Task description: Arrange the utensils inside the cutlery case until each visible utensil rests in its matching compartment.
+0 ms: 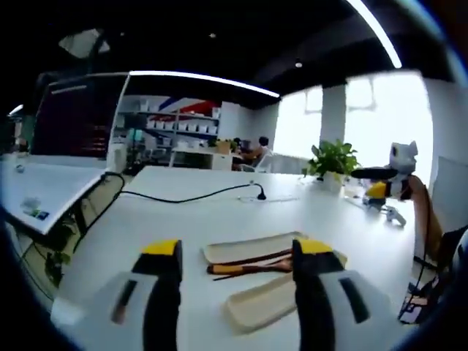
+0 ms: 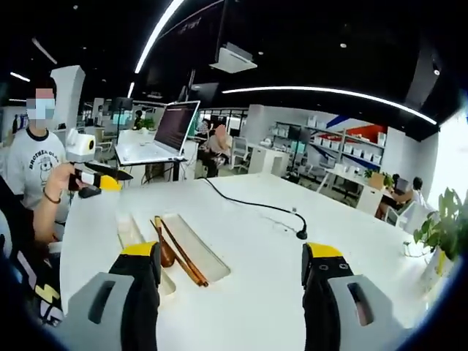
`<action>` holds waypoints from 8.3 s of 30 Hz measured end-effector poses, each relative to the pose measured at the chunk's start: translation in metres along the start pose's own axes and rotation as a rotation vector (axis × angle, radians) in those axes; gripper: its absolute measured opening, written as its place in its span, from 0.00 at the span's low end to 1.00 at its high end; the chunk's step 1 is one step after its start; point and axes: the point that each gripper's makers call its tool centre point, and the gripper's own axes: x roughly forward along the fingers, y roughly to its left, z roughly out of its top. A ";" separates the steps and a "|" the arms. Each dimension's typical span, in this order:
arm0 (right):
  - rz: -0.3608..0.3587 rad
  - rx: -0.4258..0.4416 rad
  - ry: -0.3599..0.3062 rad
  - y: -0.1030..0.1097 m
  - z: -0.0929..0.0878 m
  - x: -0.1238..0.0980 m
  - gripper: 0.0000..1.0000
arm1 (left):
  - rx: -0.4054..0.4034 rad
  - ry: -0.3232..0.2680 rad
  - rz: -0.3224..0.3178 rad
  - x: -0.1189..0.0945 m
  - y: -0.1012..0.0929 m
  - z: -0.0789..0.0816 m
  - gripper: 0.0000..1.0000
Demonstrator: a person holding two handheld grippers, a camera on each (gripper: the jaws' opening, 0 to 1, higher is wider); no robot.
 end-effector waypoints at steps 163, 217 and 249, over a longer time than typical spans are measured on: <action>0.635 -0.475 0.605 0.137 -0.066 0.068 0.04 | -0.180 0.179 -0.250 0.012 -0.005 -0.048 0.03; 0.481 -0.393 0.579 0.092 -0.065 0.090 0.16 | 0.012 0.213 -0.242 0.016 -0.028 -0.047 0.03; 0.375 -0.366 0.758 0.046 -0.117 0.102 0.16 | -0.020 0.212 -0.156 0.022 -0.007 -0.049 0.26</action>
